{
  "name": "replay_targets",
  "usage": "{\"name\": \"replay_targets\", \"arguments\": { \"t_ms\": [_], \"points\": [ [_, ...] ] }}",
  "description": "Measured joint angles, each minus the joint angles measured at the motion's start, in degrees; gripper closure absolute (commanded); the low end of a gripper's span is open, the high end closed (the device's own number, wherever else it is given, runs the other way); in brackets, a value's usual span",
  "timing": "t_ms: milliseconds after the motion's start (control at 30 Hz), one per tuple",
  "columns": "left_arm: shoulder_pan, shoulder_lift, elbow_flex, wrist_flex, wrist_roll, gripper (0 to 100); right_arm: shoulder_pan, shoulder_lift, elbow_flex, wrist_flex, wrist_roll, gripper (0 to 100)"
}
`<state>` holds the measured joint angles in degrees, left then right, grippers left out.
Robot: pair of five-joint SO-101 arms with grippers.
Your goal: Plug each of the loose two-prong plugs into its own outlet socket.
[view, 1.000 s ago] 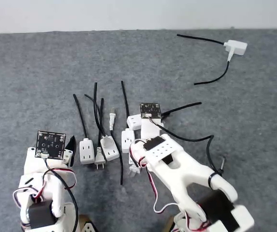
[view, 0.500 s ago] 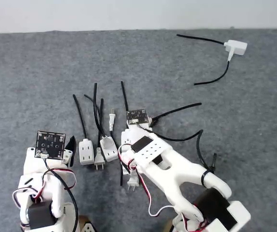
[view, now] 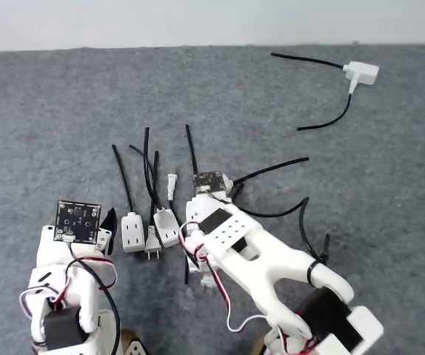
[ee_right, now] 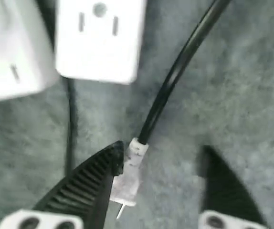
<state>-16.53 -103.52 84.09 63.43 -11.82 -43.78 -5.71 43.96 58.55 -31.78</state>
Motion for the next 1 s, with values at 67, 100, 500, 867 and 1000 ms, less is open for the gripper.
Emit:
{"name": "replay_targets", "arguments": {
  "t_ms": [67, 100, 500, 867, 1000],
  "points": [
    [0.0, 0.0, 0.0, 0.0, 0.0, 76, -0.5, 0.1, -0.7, 2.3, 0.0, 51.5],
    [0.0, 0.0, 0.0, 0.0, 0.0, 76, -0.8, 0.1, -1.1, 3.3, 0.0, 51.5],
    [0.0, 0.0, 0.2, -0.6, 0.0, 76, -5.8, 0.8, -1.9, 5.8, -0.2, 51.5],
    [0.0, 0.0, 0.7, -1.1, 0.0, 76, -6.2, 0.5, 3.8, -5.6, -5.4, 53.0],
    [0.0, 0.0, 0.7, -1.1, 0.0, 76, -6.2, 0.2, 4.5, -6.9, -5.5, 71.6]
  ]
}}
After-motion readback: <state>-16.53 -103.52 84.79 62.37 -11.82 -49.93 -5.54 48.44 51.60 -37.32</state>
